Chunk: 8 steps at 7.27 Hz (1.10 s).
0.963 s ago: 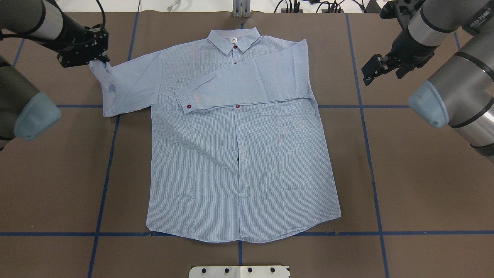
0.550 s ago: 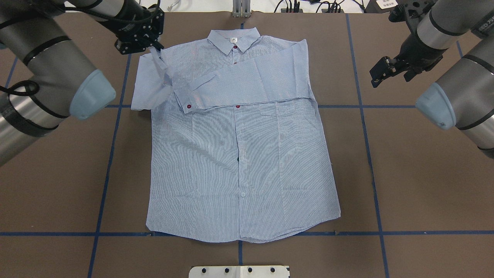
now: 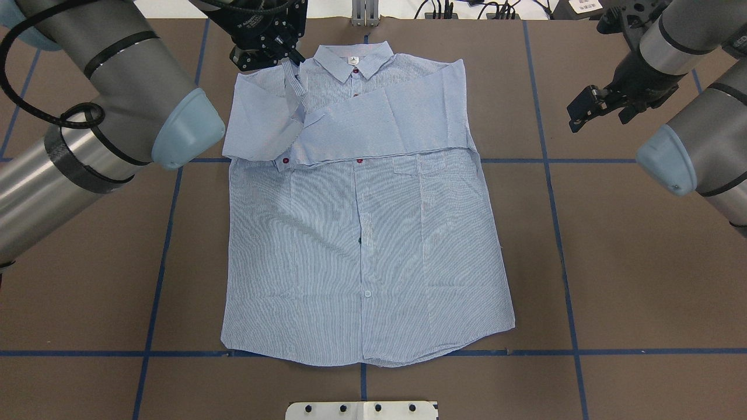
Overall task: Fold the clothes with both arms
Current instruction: 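Lift the sleeve with the left gripper and carry it across the chest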
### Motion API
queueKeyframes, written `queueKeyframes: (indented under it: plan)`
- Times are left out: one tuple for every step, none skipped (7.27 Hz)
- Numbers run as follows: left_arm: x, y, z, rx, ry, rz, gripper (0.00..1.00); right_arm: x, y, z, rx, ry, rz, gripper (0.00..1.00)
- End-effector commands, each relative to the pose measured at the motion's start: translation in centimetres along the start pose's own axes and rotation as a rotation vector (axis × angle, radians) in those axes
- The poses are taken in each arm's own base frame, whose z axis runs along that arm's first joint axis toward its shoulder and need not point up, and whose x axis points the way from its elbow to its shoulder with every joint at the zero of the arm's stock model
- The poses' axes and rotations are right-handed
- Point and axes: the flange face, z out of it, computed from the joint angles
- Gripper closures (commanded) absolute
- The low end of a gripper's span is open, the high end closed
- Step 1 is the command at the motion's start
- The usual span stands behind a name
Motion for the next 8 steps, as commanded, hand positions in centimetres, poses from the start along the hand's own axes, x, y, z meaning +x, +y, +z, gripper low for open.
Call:
queueKeyframes:
  plan:
    - [0.7,0.4,2.6,-0.011,-0.015,-0.005,1.00,0.1,0.0,0.0,0.001,0.002,0.001,0.00]
    - [1.3,-0.1,3.8,-0.018,0.007,-0.021,1.00,0.1,0.0,0.0,0.001,0.002,0.002,0.00]
    - [2.9,0.4,4.9,-0.024,0.006,-0.032,1.00,0.1,0.0,0.0,0.001,0.002,0.002,0.00]
    - [4.2,1.2,5.2,-0.032,0.008,-0.039,1.00,0.1,0.0,0.1,0.000,0.002,0.002,0.00]
    - [4.9,1.5,5.4,-0.039,0.027,-0.037,1.00,0.3,0.1,0.2,-0.004,0.003,0.005,0.00]
    - [5.6,2.1,6.5,-0.057,0.045,-0.055,1.00,0.4,0.1,0.3,-0.005,0.003,0.006,0.00]
    - [6.2,2.7,8.2,-0.066,0.038,-0.070,1.00,0.5,0.1,0.4,-0.007,0.006,0.007,0.00]
    - [6.0,3.5,9.3,-0.064,0.043,-0.060,1.00,0.8,0.2,0.6,-0.010,0.009,0.010,0.00]
